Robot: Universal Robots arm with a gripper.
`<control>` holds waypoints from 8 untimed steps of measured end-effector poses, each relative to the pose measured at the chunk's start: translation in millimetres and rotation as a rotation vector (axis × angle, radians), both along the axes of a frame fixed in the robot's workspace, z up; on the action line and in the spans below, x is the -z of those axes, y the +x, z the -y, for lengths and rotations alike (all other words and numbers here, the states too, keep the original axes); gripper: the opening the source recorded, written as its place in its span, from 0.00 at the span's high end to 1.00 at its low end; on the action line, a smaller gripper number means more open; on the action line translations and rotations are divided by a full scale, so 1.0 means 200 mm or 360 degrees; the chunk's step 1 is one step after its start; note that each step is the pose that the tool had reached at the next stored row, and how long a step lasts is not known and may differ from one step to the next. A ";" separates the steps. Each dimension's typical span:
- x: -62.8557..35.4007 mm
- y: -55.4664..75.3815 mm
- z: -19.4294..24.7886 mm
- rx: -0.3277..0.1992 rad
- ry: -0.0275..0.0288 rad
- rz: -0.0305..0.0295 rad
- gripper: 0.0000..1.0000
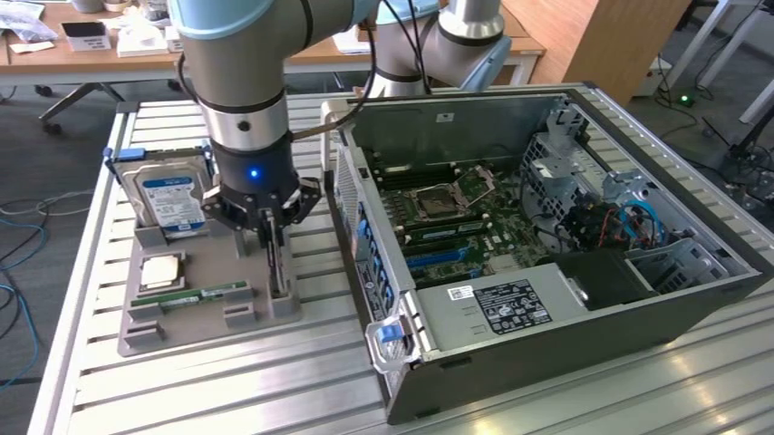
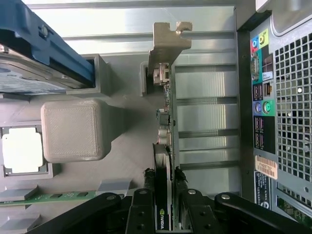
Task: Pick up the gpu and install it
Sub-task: 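Pick up the gpu and move the gpu toward the slot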
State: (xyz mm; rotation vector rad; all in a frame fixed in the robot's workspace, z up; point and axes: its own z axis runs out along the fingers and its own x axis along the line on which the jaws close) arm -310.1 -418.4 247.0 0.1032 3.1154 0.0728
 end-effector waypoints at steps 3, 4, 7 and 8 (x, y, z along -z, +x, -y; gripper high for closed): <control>-0.039 0.00 0.000 0.0000 -0.00001 0.00000 0.73; -0.054 0.00 0.000 0.0000 0.00000 0.00001 0.73; -0.107 0.00 0.000 0.0000 0.00000 0.00001 0.73; -0.125 0.00 0.000 0.0000 0.00000 0.00000 0.73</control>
